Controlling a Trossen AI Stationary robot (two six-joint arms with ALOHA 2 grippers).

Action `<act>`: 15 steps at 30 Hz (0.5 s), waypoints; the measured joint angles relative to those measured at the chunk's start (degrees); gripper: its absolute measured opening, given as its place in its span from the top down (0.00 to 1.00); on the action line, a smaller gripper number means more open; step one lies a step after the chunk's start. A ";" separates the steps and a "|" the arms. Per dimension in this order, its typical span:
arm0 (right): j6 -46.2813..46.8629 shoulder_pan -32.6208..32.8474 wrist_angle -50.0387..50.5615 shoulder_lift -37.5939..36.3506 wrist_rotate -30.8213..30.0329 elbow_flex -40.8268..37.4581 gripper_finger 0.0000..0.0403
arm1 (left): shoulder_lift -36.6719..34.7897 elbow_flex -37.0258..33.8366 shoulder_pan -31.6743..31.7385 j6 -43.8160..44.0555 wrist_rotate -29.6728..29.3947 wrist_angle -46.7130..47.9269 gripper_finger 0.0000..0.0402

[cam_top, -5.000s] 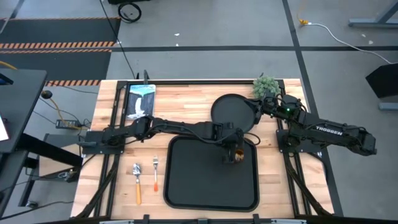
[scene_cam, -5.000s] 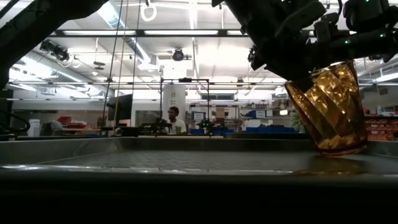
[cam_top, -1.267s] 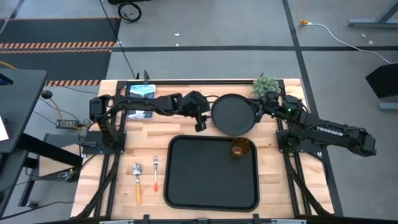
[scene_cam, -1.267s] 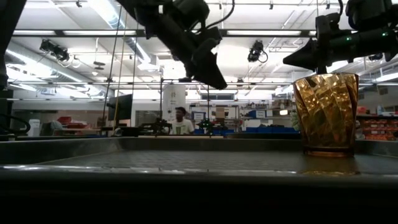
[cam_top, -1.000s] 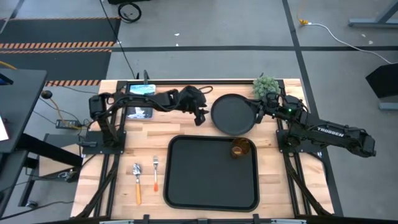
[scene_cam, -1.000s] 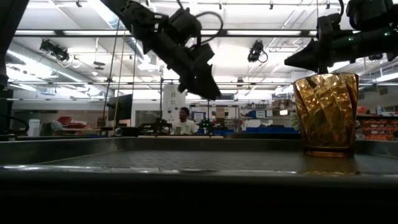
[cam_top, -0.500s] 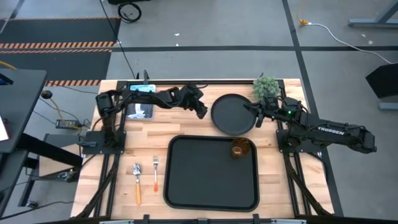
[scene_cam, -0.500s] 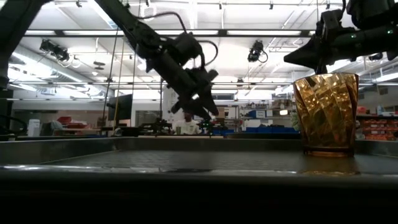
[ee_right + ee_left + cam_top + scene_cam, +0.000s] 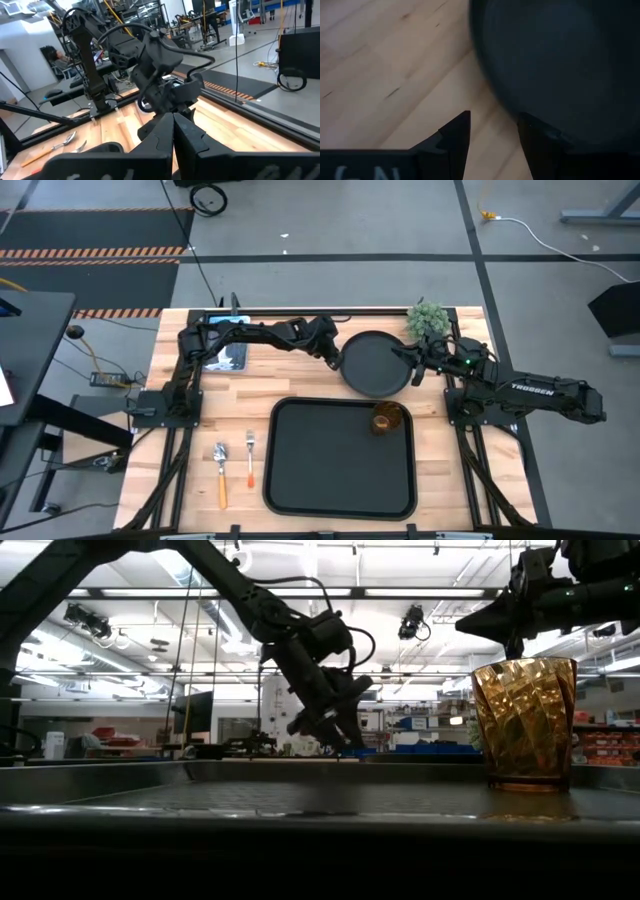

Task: Pick and place plate/cup/fork/spoon on tray
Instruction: Put the black plate on the black tray at the bottom of the brown cup

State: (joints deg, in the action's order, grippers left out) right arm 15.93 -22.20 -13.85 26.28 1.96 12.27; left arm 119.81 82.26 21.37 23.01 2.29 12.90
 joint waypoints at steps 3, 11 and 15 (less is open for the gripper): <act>-0.03 0.00 -0.08 0.00 -0.01 0.00 0.96 | -0.02 0.02 0.02 -0.10 -1.06 1.15 0.57; 0.17 0.02 -0.58 1.37 -0.44 0.00 0.96 | -0.02 0.02 -2.42 -0.73 -1.11 0.69 0.52; 0.17 0.02 -1.49 2.43 -0.43 0.00 0.96 | -0.02 0.02 -2.98 -0.05 -1.12 -1.20 0.43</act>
State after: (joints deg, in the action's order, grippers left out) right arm 16.10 -22.17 -15.34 28.71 1.53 12.27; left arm 119.79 82.28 18.38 22.96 1.17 11.69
